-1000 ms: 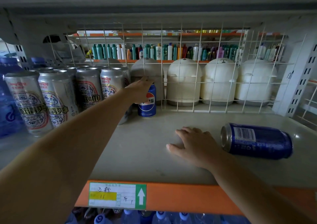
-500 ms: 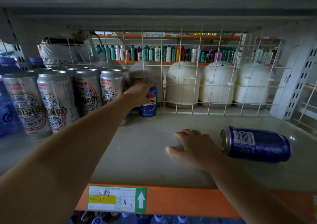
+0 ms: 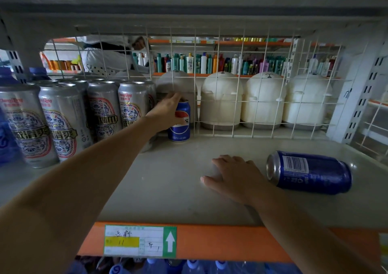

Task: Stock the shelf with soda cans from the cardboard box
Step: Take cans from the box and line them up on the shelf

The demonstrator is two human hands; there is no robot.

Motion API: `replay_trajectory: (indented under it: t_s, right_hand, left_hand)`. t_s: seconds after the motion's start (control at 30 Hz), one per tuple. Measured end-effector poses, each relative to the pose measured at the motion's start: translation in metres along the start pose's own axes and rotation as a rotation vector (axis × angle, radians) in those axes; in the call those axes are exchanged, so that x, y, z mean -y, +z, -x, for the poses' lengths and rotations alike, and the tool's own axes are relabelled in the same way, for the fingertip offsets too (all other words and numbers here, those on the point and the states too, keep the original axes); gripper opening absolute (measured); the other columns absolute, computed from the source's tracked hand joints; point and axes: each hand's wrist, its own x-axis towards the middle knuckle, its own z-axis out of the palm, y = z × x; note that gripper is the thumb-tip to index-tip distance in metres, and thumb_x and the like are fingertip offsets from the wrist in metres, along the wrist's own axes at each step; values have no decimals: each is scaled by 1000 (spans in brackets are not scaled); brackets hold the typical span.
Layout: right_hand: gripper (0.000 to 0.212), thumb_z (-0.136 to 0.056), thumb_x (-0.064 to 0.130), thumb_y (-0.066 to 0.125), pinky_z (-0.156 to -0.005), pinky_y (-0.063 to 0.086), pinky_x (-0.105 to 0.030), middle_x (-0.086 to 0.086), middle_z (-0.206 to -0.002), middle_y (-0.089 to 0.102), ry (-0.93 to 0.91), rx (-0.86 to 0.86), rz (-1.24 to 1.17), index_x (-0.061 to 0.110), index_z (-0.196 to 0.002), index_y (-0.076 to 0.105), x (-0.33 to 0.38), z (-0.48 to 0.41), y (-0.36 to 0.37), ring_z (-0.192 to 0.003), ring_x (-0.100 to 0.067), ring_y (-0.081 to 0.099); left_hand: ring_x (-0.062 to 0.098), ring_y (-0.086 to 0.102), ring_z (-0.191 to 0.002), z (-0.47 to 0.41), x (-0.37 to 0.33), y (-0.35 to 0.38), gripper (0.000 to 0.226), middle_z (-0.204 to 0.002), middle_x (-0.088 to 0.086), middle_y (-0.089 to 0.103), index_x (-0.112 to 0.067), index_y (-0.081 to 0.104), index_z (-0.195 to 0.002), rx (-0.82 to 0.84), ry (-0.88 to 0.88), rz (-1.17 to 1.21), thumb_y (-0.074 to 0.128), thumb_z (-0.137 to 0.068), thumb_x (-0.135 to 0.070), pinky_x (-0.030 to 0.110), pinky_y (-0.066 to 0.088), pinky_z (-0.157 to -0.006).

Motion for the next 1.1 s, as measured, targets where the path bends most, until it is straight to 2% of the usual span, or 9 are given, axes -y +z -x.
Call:
replay_trajectory:
  t_s: [0.13, 0.37, 0.47, 0.53, 0.77, 0.83, 0.97, 1.03, 1.1]
  right_hand:
    - [64, -90, 61, 35, -105, 25, -44, -1, -145, 37, 5, 7, 8, 19, -138, 37, 0, -1, 0, -131, -25, 35]
    - [64, -91, 60, 34, -108, 23, -45, -2, -147, 35, 3, 23, 7, 19, -140, 36, -1, 0, -1, -132, -26, 33]
    - [62, -91, 60, 35, -106, 24, -44, -3, -145, 37, 6, 31, 16, 18, -136, 39, -1, -1, -1, -130, -27, 35]
    - [60, -91, 59, 36, -104, 26, -44, -4, -142, 39, 5, 35, 22, 17, -132, 42, -1, -1, -2, -128, -27, 37]
    - [63, -90, 59, 37, -105, 25, -44, -4, -144, 38, 15, 8, 13, 17, -137, 40, 1, 0, -2, -130, -27, 36]
    - [64, -90, 60, 36, -105, 25, -45, -4, -144, 38, 11, 12, 11, 18, -138, 39, 0, -1, -2, -129, -27, 36]
    - [67, -89, 62, 34, -107, 23, -47, -4, -147, 35, 15, 27, 15, 19, -140, 36, -2, 0, -2, -132, -28, 34]
    - [68, -89, 64, 33, -107, 23, -47, -5, -148, 35, 19, 32, 24, 20, -141, 36, -2, 0, -3, -132, -28, 33]
    - [69, -89, 64, 34, -106, 23, -47, -5, -148, 35, 19, 29, 22, 20, -142, 36, -1, 0, -3, -133, -29, 33]
  left_hand:
    - [34, 43, -123, -3, -1, 7, 74, -138, 11, 32, -16, 38, -135, 25, -11, 19, 76, -72, -7, 44, 48, -96]
    - [28, 45, -120, -2, 0, 11, 67, -134, 7, 37, -16, 44, -130, -43, 28, 98, 75, -72, -6, 33, 44, -93]
    - [27, 44, -121, -4, -3, 15, 64, -135, 7, 37, -15, 43, -131, -34, 36, 112, 74, -75, -8, 35, 44, -95]
    - [28, 44, -122, -5, -4, 15, 67, -136, 7, 35, -14, 40, -133, -15, 36, 91, 74, -75, -10, 38, 44, -97]
    - [32, 43, -123, -1, -3, 14, 84, -142, 9, 27, -11, 33, -137, 56, 48, -67, 80, -68, -9, 42, 44, -101]
    - [34, 36, -128, 2, -6, 15, 88, -143, 10, 25, -12, 30, -139, 32, 44, -114, 81, -68, -12, 45, 41, -103]
    - [34, 2, -142, 18, -16, 13, 97, -154, 11, 4, -19, 21, -145, -70, 2, -184, 80, -69, -26, 56, 18, -112]
    - [33, 3, -142, 33, -25, 10, 91, -154, 10, 8, -20, 22, -145, -94, 11, -183, 77, -73, -30, 54, 15, -113]
    - [31, 13, -141, 52, -35, 7, 82, -151, 10, 20, -19, 24, -145, -70, -32, -184, 71, -79, -33, 49, 18, -113]
